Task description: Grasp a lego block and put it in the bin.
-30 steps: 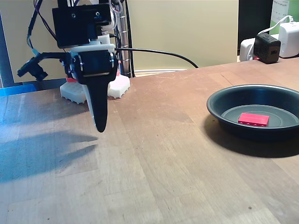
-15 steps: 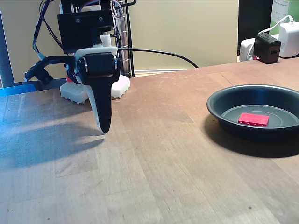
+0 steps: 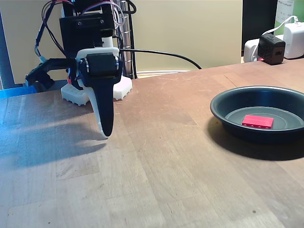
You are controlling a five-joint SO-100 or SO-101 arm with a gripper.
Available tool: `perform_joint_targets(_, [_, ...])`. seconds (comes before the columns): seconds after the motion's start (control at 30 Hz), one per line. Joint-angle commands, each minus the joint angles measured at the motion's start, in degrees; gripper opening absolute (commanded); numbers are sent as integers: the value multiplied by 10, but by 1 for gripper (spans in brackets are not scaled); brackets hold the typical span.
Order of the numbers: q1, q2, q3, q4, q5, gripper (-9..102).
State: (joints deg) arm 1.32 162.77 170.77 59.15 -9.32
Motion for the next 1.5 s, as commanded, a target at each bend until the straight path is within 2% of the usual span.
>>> perform_joint_targets(0.0, [-9,16,8,7,-2,0])
perform_joint_targets(0.17, [-42,22,9,8,4,0])
perform_joint_targets(1.37, [-34,24,74,0,5,0])
perform_joint_targets(1.47, [-37,24,80,-6,40,0])
